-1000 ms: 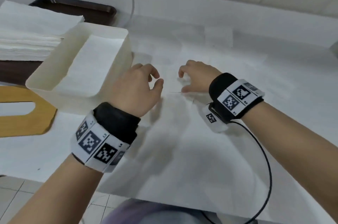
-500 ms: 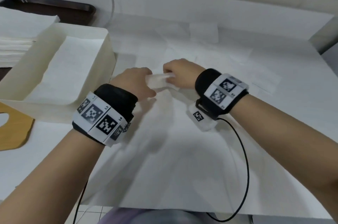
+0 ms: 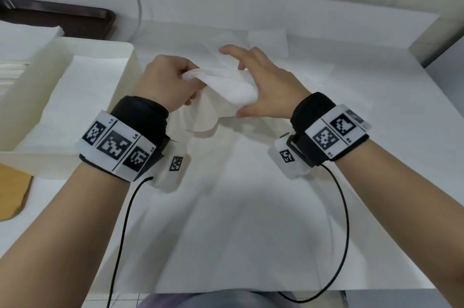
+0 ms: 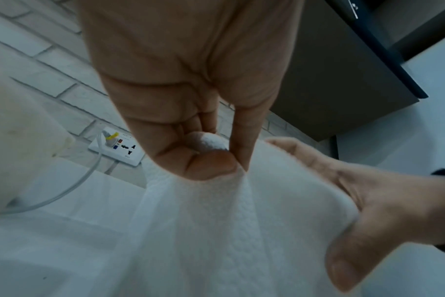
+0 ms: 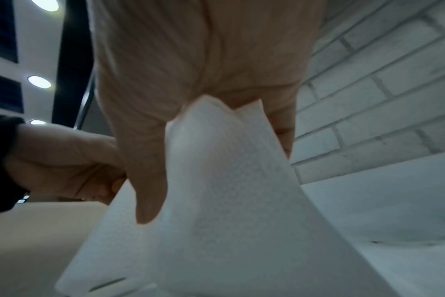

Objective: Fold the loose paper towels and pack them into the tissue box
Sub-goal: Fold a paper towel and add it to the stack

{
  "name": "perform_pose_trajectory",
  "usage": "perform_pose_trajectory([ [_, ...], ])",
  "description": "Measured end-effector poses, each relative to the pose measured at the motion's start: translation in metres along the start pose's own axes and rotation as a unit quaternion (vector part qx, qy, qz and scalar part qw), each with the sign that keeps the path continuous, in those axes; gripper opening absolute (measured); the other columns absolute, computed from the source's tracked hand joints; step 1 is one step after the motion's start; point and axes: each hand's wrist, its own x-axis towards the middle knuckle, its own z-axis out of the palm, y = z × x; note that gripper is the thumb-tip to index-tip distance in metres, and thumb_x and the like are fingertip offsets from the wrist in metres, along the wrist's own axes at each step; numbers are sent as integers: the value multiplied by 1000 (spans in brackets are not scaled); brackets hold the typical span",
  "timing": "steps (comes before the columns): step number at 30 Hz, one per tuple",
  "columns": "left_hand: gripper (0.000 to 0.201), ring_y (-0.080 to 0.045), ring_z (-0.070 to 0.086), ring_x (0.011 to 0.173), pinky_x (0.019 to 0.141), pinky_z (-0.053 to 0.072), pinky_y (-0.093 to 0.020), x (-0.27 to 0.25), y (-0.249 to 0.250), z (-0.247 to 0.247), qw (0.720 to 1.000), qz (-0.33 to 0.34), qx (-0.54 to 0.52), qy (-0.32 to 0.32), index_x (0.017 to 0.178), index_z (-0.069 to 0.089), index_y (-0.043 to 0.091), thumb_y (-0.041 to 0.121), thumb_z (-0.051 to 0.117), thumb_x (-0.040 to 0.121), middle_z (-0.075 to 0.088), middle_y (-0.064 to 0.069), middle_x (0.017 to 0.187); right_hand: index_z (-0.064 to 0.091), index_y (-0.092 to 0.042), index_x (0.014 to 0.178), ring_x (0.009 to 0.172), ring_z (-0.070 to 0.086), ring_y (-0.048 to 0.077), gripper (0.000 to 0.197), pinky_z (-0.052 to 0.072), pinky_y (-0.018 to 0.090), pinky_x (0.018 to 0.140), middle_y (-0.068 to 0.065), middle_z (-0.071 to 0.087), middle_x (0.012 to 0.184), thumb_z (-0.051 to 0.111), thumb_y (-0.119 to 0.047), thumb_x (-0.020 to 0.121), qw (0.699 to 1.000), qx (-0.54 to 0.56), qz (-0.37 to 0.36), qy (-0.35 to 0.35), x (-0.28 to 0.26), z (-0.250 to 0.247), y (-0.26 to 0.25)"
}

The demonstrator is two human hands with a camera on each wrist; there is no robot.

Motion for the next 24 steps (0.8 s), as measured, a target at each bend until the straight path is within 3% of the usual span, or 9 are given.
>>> perform_pose_trajectory([
  [3, 14, 1, 52, 41, 51, 50, -14, 0, 0, -1, 999, -11, -42, -3, 72, 61, 17, 14, 63, 86, 59, -2, 63, 34, -33, 133, 93, 56, 24, 74, 47, 30, 65, -2, 40, 118, 72, -17, 70, 995, -80, -47, 44, -1, 4, -1],
  [7, 6, 1, 53, 44, 51, 49, -11, 0, 1, -8, 997, -20, -69, -40, 83, 66, 15, 18, 70, 81, 60, -1, 68, 60, -20, 107, 89, 59, 23, 26, 50, 41, 75, -3, 62, 101, 57, -7, 85, 989, 5, -45, 143, 4, 7, 7],
  [9, 6, -1, 49, 44, 49, 47, -12, -1, 0, -11, 996, -23, -68, -56, 79, 68, 21, 23, 74, 77, 58, 2, 63, 68, -15, 106, 92, 63, 19, 23, 52, 36, 81, -3, 69, 102, 58, -9, 87, 975, 82, -55, 198, 4, 4, 9],
  [12, 4, -4, 40, 40, 45, 39, -10, -2, 0, -15, 996, -13, -80, -47, 77, 71, 25, 27, 74, 76, 54, -3, 65, 67, -8, 111, 89, 60, -2, 24, 46, 8, 82, -12, 63, 101, 59, -12, 89, 948, 225, -13, 224, 1, -4, 14],
  [13, 3, -4, 38, 39, 43, 38, -10, -3, 1, -16, 996, -9, -85, -40, 77, 71, 25, 27, 73, 77, 53, -5, 68, 67, -9, 110, 85, 59, -4, 22, 44, 6, 80, -15, 63, 98, 58, -15, 91, 937, 261, 13, 231, 0, -8, 17],
  [15, 4, -4, 37, 38, 41, 36, -11, -2, 1, -16, 995, -4, -100, -13, 77, 70, 24, 26, 71, 80, 52, -6, 67, 67, -18, 95, 78, 58, -7, 12, 46, 12, 78, -27, 64, 82, 55, -19, 92, 910, 311, 44, 270, -4, -18, 24],
  [17, 12, -3, 38, 36, 40, 36, -12, 1, -1, -16, 994, -6, -106, 22, 74, 66, 23, 23, 65, 86, 52, -3, 61, 61, -26, 85, 77, 61, -5, 12, 50, 21, 78, -22, 66, 75, 56, -18, 92, 871, 367, 74, 317, -10, -27, 30],
  [21, 19, -4, 46, 35, 42, 40, -18, 6, -4, -11, 993, -4, -89, 83, 73, 55, 26, 19, 54, 91, 57, 9, 49, 58, -11, 107, 99, 64, 15, 16, 52, 34, 91, -1, 66, 103, 55, -12, 91, 788, 527, 63, 313, -18, -33, 32],
  [24, 9, -2, 52, 39, 44, 44, -18, 3, 1, -2, 993, 13, -90, 73, 89, 53, 18, 19, 46, 94, 61, 0, 65, 57, -10, 110, 100, 65, 15, 18, 52, 32, 91, 0, 66, 106, 52, -8, 93, 750, 610, 56, 250, -17, -29, 23],
])
